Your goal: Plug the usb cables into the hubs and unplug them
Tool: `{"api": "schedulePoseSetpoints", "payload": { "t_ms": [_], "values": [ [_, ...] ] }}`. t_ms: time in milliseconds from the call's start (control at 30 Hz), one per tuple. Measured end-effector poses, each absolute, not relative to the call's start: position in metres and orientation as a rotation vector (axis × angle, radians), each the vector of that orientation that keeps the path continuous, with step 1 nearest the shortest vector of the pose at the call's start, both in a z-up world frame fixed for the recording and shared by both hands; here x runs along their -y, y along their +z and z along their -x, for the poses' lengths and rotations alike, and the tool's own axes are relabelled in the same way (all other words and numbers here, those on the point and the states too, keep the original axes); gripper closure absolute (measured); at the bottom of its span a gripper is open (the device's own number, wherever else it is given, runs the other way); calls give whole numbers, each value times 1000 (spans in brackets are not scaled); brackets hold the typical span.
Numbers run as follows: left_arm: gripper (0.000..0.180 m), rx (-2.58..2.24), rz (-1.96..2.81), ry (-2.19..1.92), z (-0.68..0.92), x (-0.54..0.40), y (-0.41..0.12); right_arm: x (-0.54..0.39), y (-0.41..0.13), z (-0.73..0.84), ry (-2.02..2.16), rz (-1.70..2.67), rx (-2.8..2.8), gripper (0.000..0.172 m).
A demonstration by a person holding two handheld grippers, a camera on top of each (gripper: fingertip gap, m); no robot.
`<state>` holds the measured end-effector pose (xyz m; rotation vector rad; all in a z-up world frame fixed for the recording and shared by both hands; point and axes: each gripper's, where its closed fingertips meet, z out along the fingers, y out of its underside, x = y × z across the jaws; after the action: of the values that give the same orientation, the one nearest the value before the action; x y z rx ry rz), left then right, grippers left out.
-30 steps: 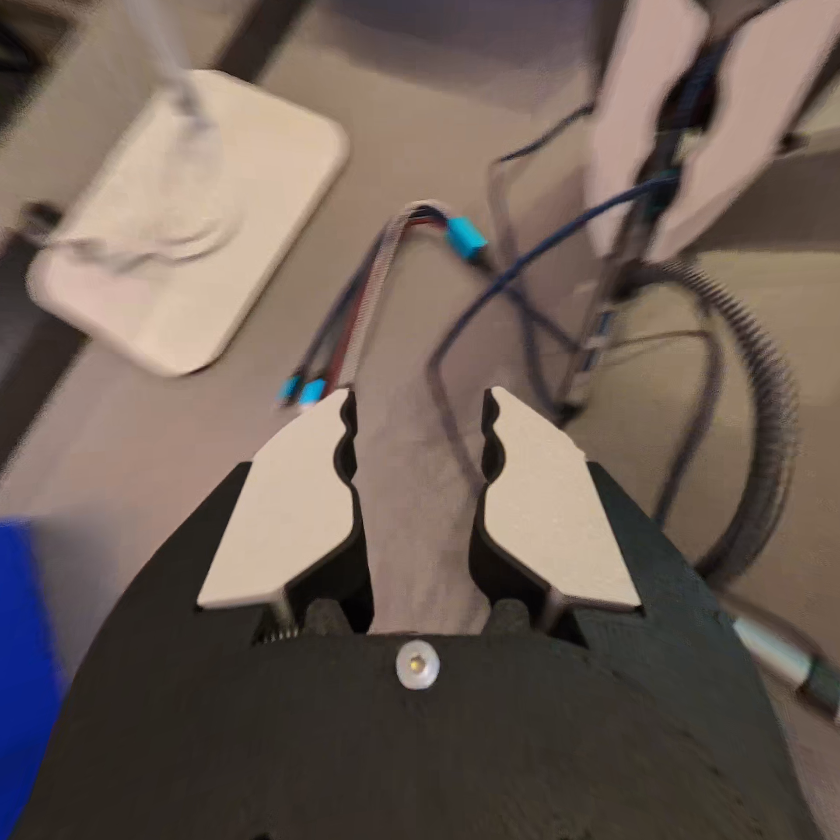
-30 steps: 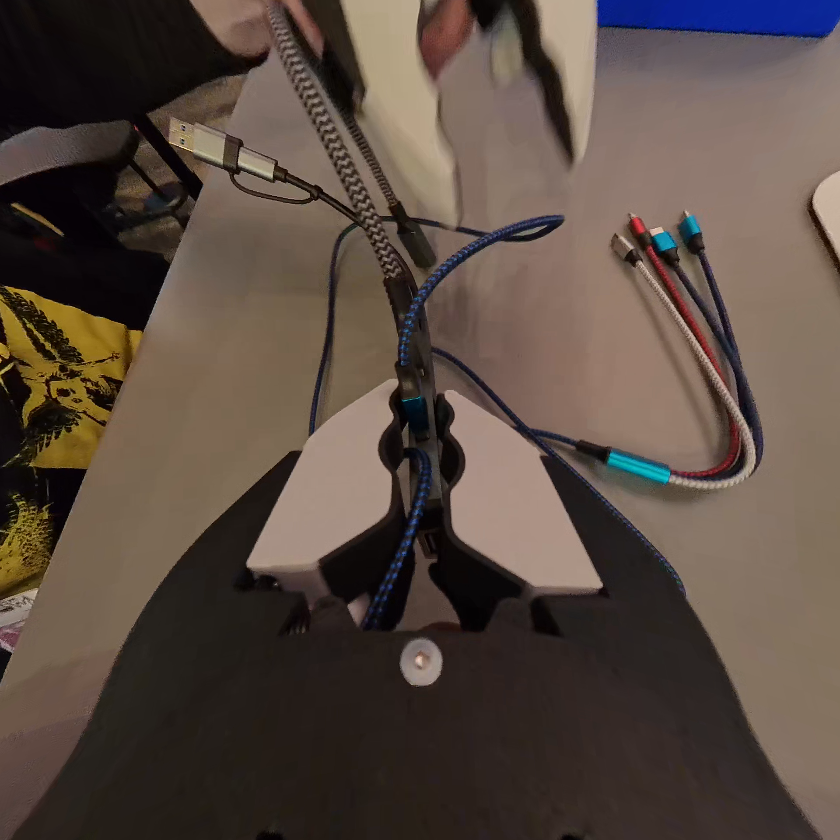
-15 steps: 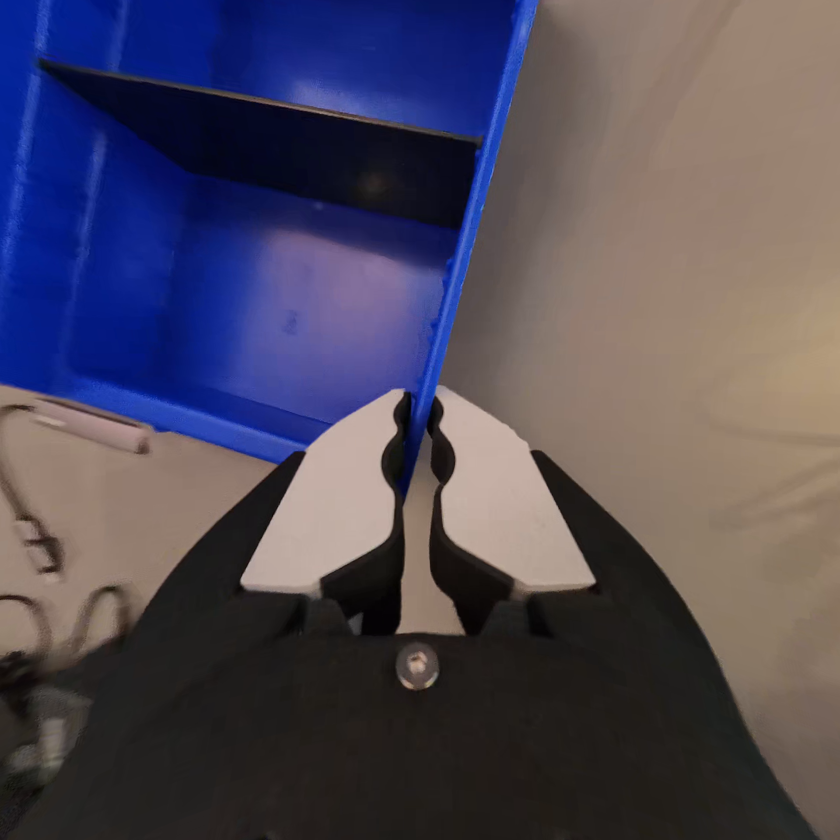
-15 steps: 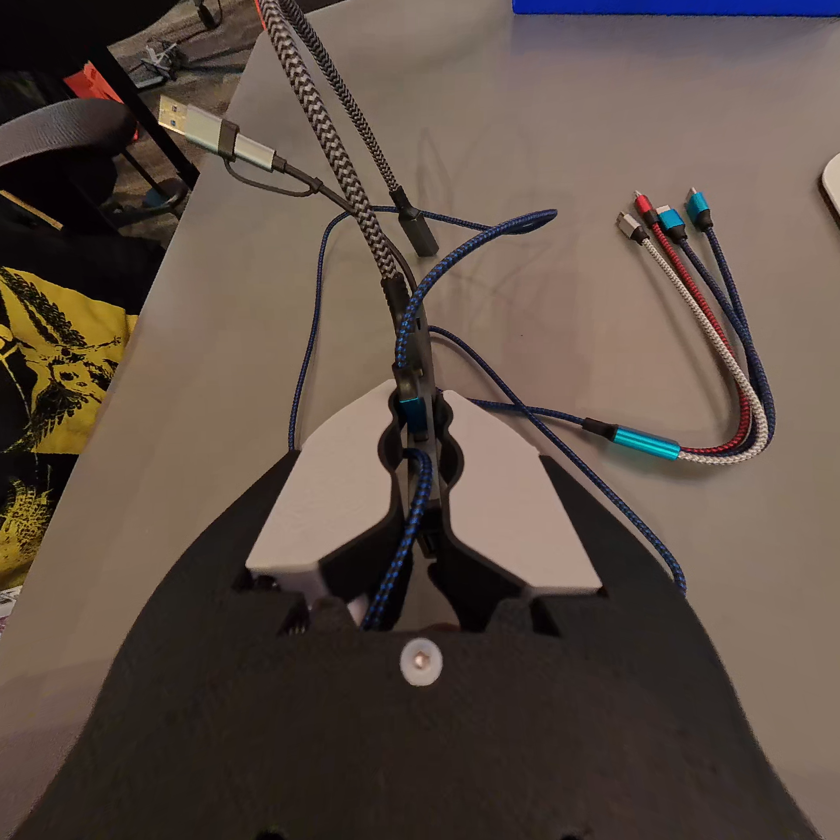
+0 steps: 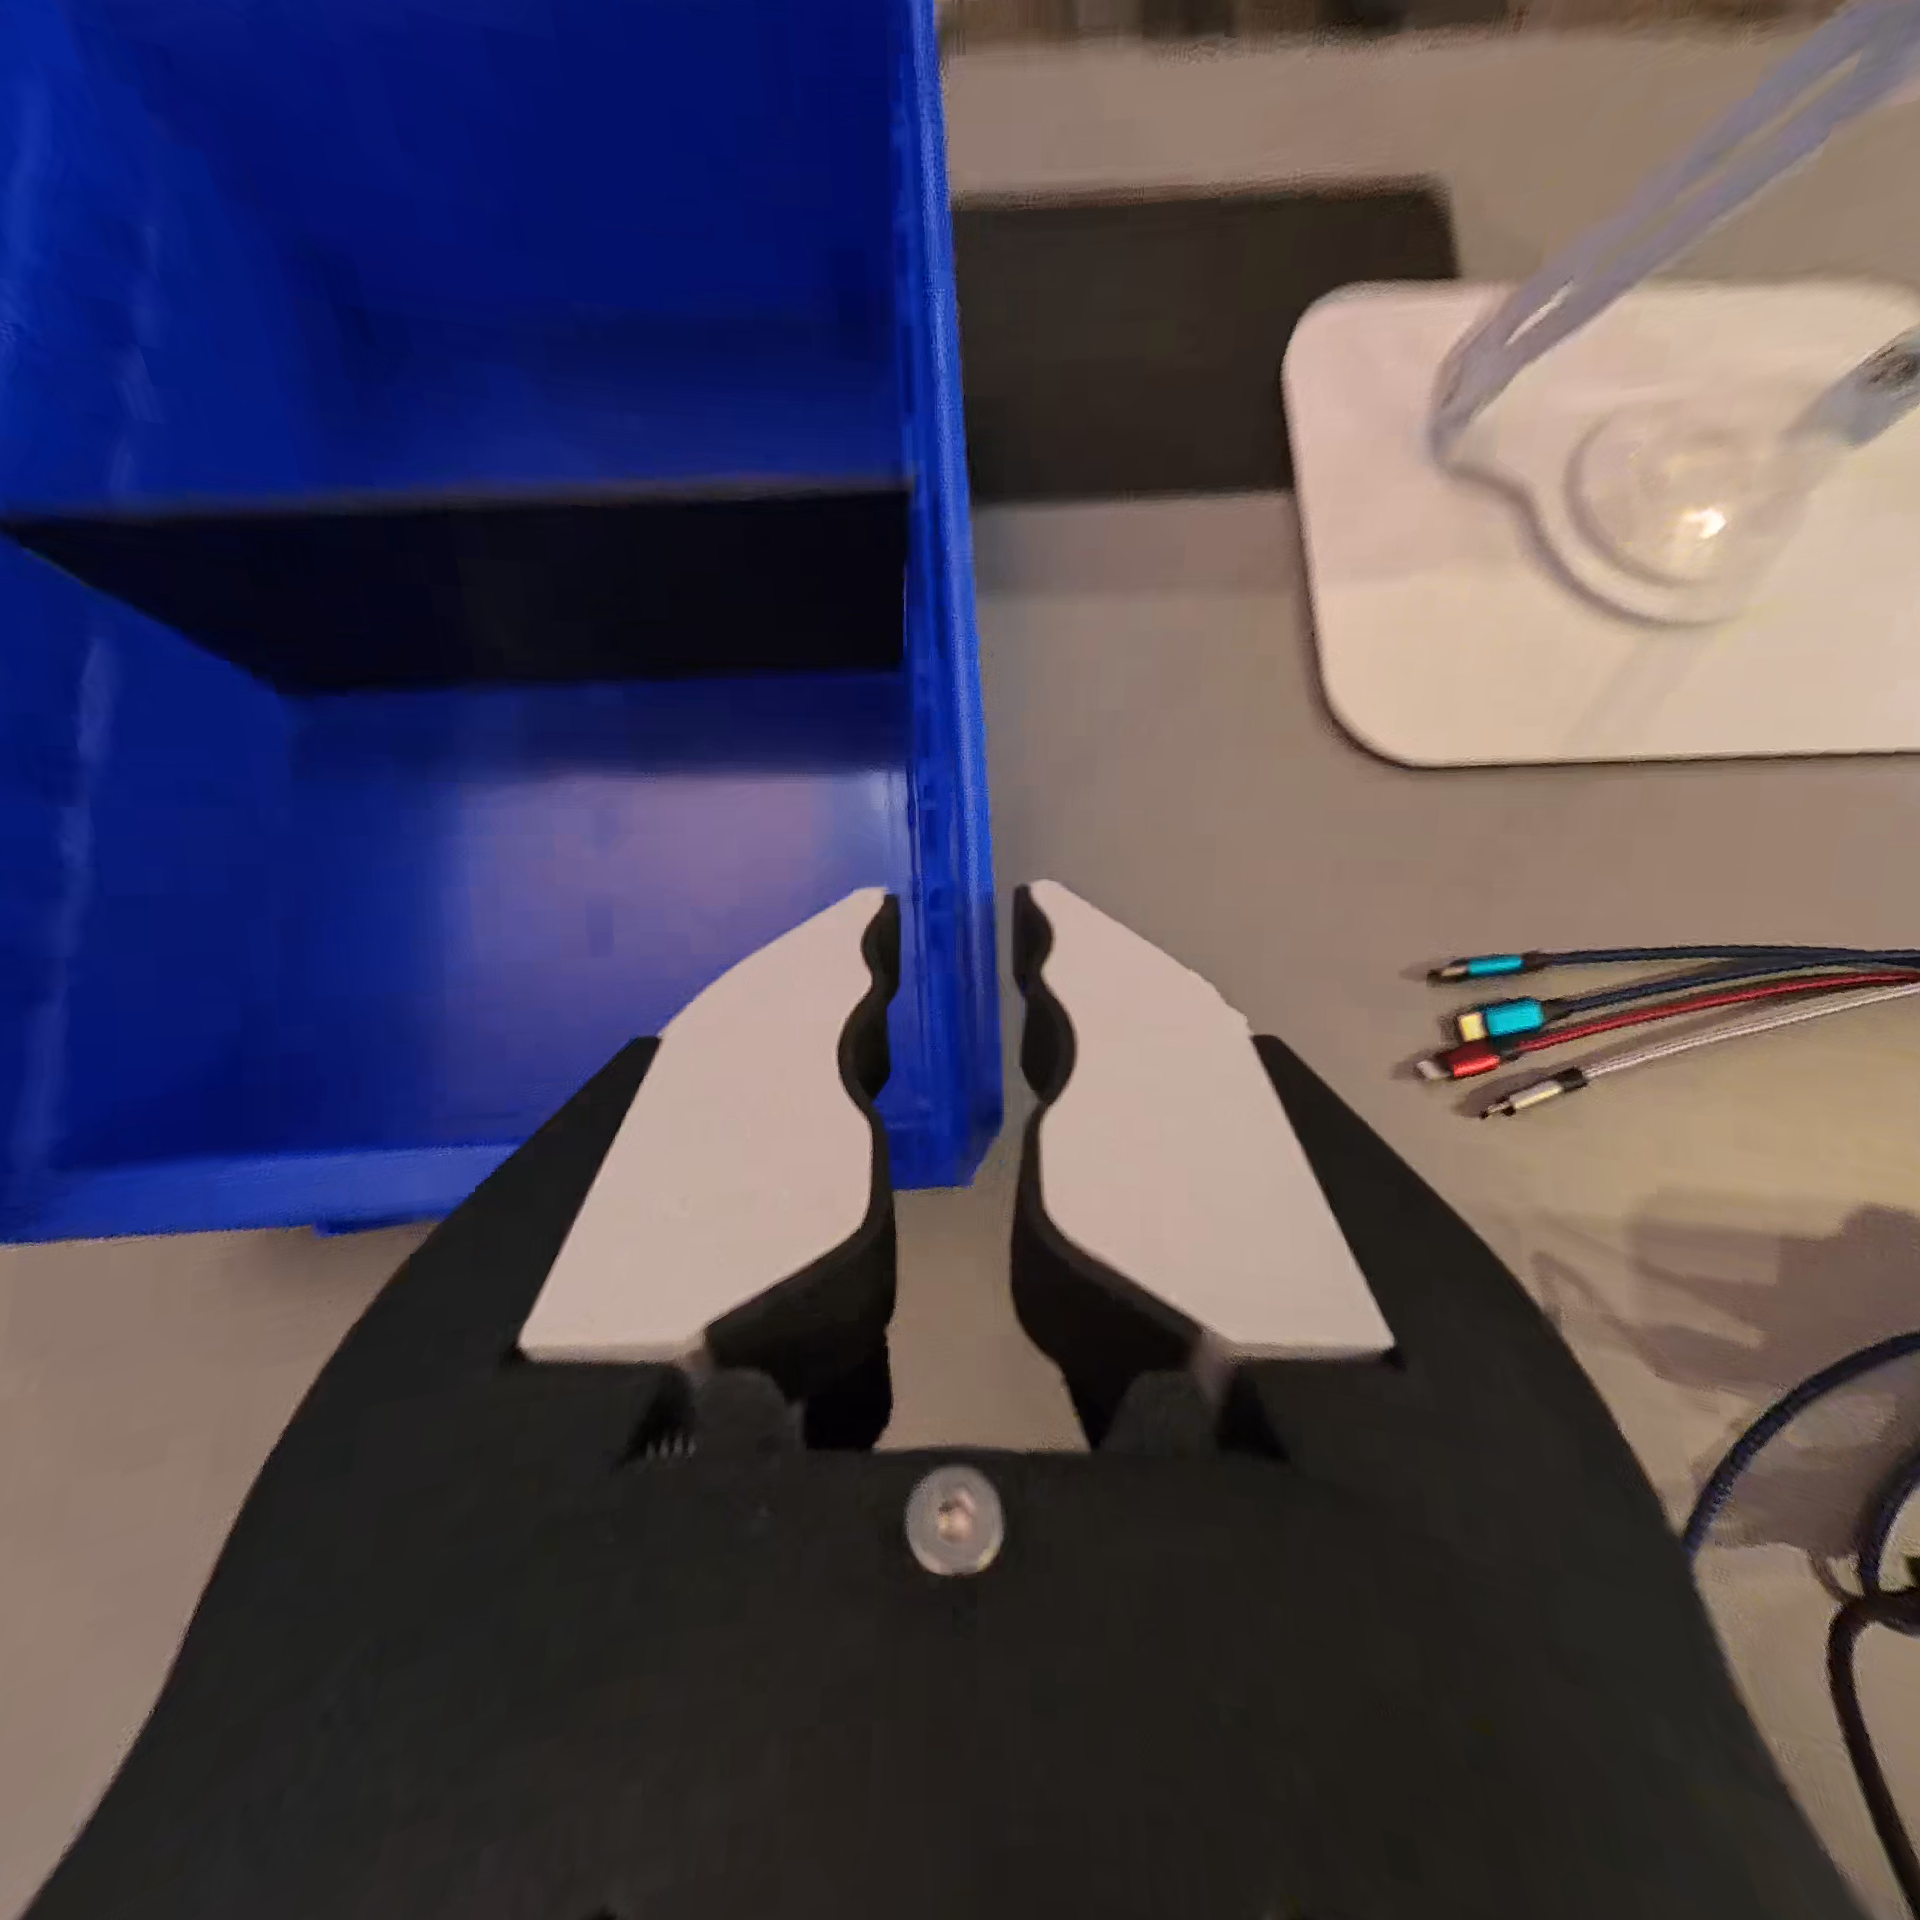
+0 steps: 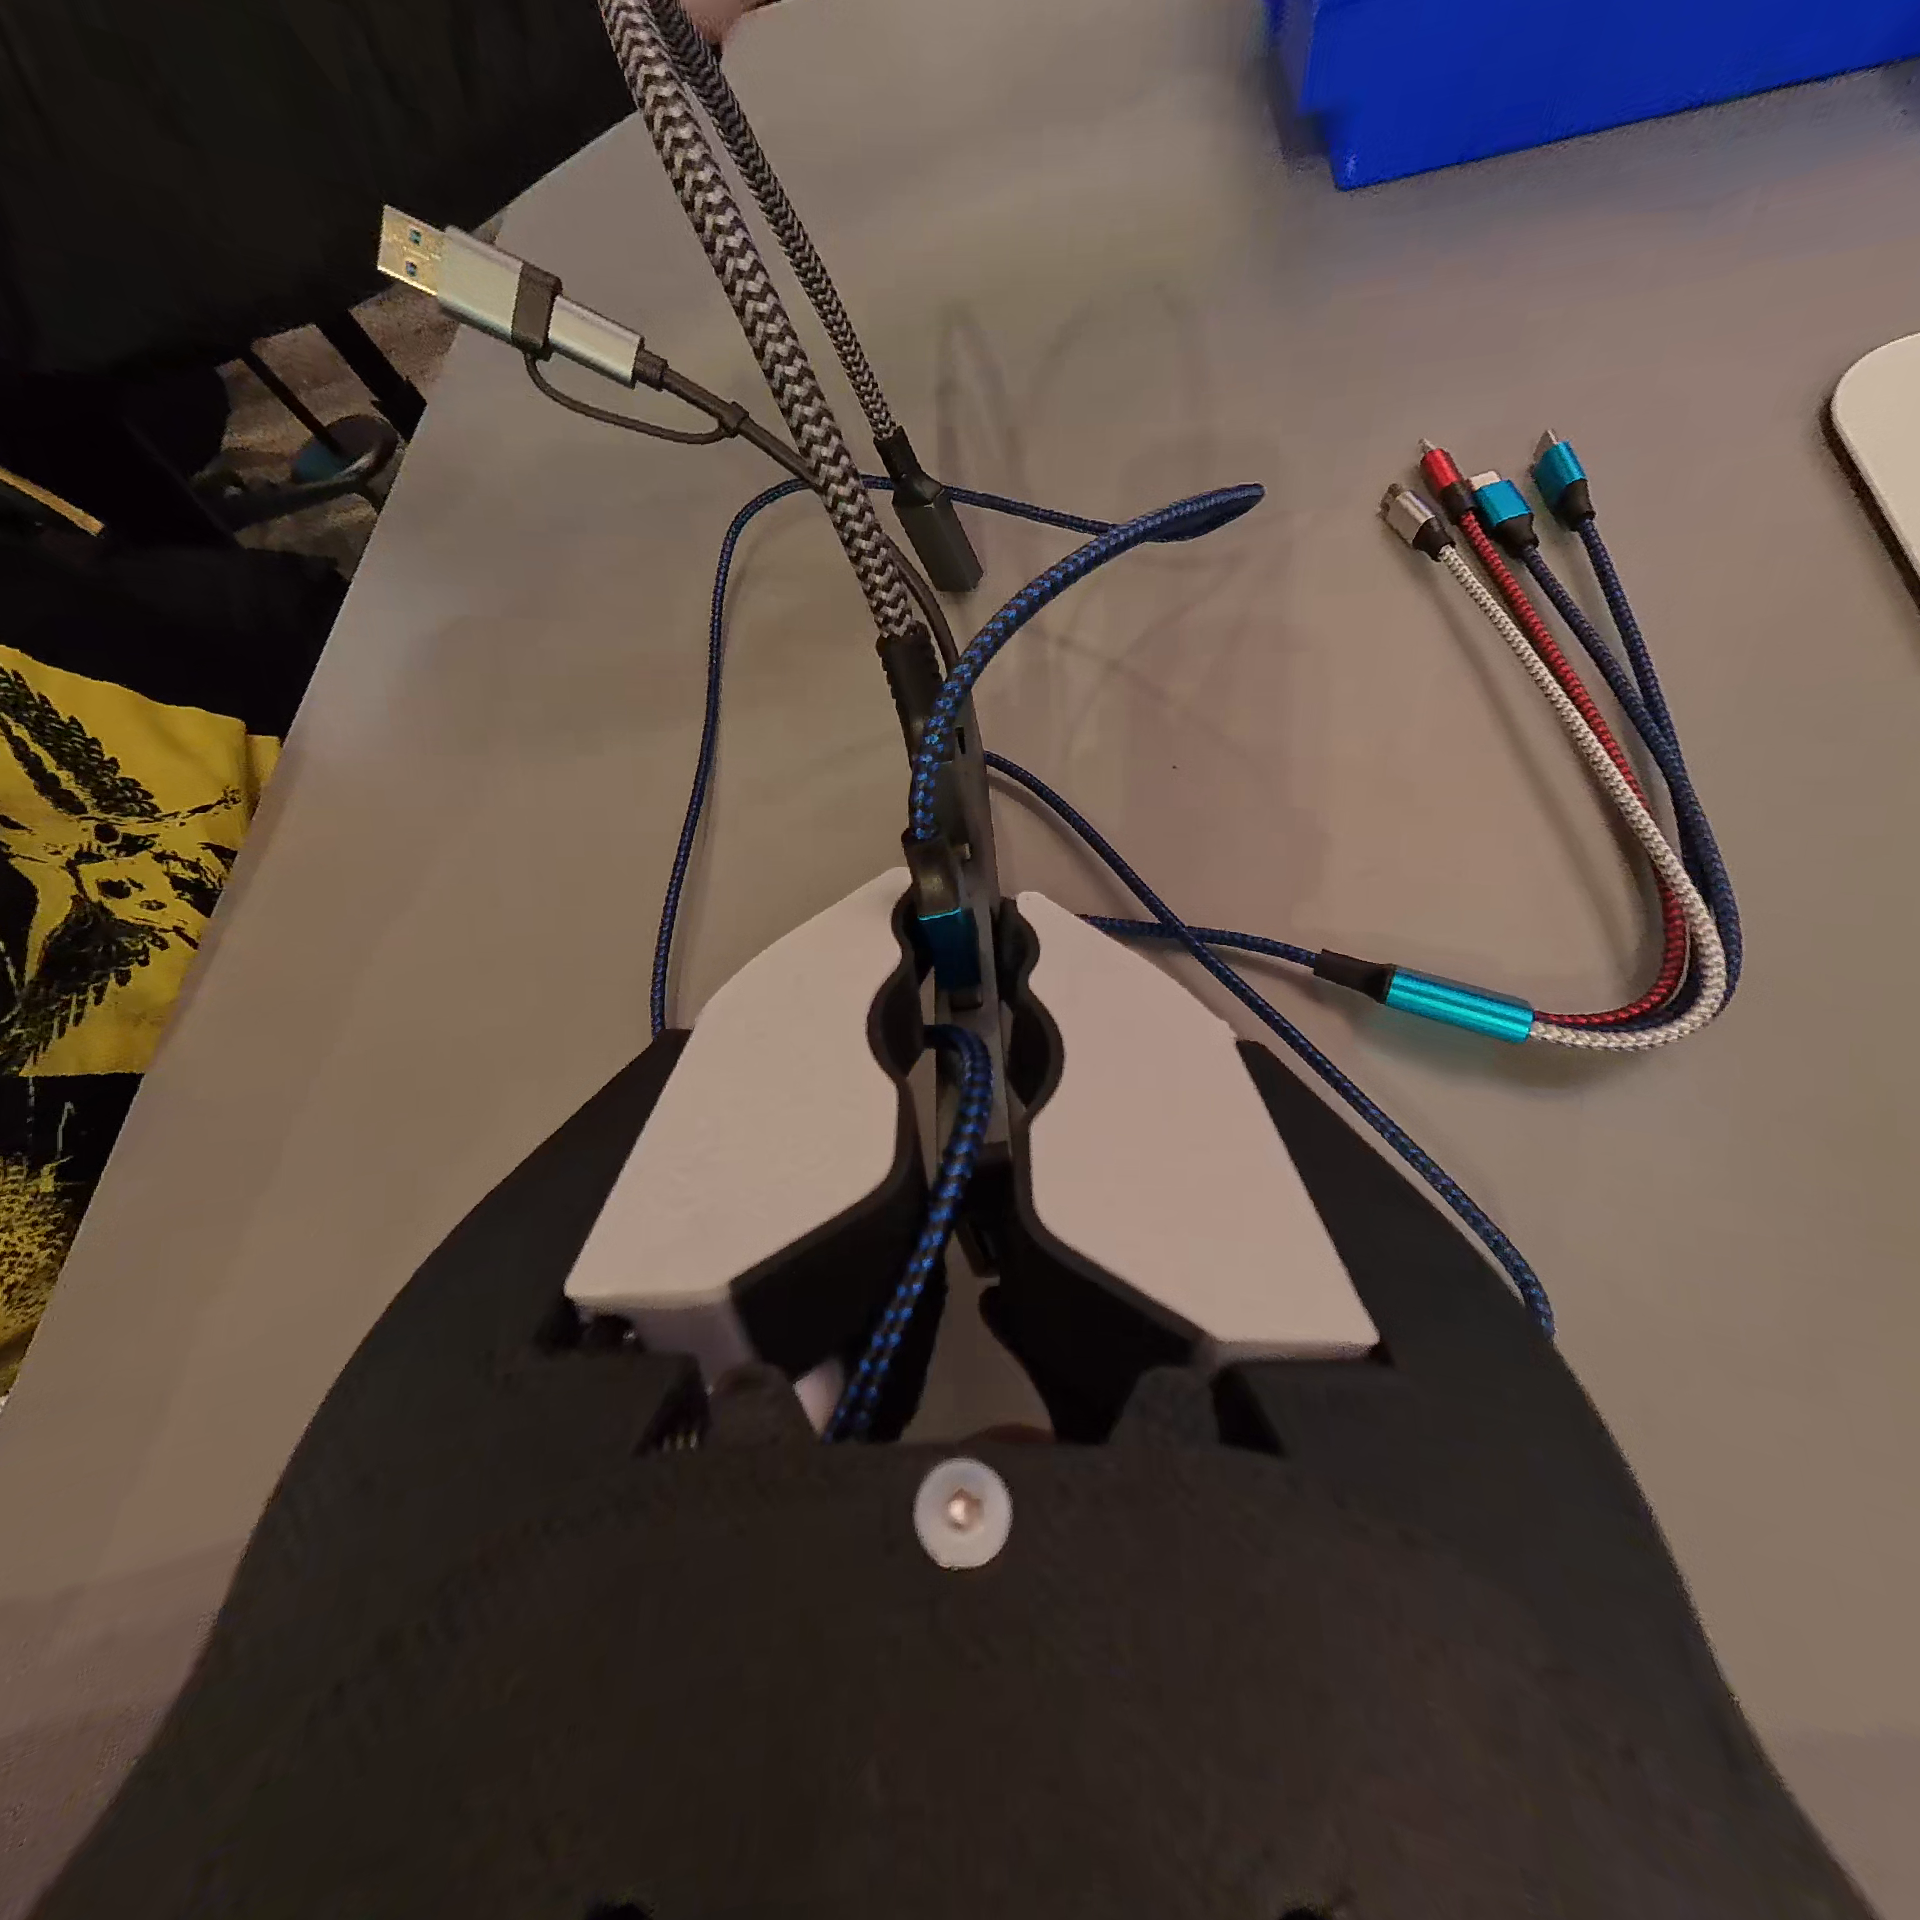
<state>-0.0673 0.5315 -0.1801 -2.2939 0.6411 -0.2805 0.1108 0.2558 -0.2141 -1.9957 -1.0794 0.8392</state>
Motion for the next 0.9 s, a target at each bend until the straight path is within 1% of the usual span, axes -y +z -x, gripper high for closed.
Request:
{"api": "schedulePoseSetpoints", "payload": {
  "t_ms": [100, 200, 333, 367, 433, 467, 500, 567, 633, 667, 700, 733, 767, 833, 900],
  "values": [
    [149, -729, 2110, -321, 55, -506, -138, -255, -217, -115, 795, 2032, 1098, 160],
    [148, -1028, 1988, -475, 20, -442, -122, -257, -220, -115, 849, 2076, 1042, 161],
    [165, -1457, 1649, -883, -21, -313, -82, -260, -222, -117, 812, 2094, 1035, 161],
    [175, -1596, 1577, -1037, -24, -271, -77, -261, -220, -117, 809, 2091, 1025, 162],
    [170, -1735, 1552, -1195, -32, -213, -80, -264, -214, -117, 854, 2068, 968, 162],
    [169, -1796, 1538, -1265, -37, -186, -86, -267, -211, -118, 883, 2051, 930, 162],
    [163, -1811, 1572, -1277, -44, -168, -98, -269, -207, -118, 912, 2032, 894, 161],
    [150, -1765, 1669, -1370, -60, -141, -126, -272, -195, -119, 964, 1969, 829, 162],
    [133, -1590, 1840, -1399, -77, -147, -161, -276, -178, -120, 1024, 1893, 754, 162],
    [123, -1421, 1901, -1484, -84, -159, -170, -276, -169, -120, 1061, 1848, 714, 162],
    [121, -1186, 1937, -1628, -91, -175, -169, -276, -159, -120, 1112, 1799, 670, 162],
    [123, -967, 1919, -1769, -94, -195, -163, -276, -148, -121, 1162, 1745, 629, 162],
    [122, -813, 1891, -1818, -94, -216, -160, -275, -139, -121, 1206, 1689, 594, 162],
    [118, -698, 1778, -1784, -98, -245, -149, -272, -121, -119, 1295, 1577, 543, 162],
    [107, -697, 1662, -1717, -104, -259, -128, -270, -112, -116, 1354, 1519, 502, 162]
  ]
}}
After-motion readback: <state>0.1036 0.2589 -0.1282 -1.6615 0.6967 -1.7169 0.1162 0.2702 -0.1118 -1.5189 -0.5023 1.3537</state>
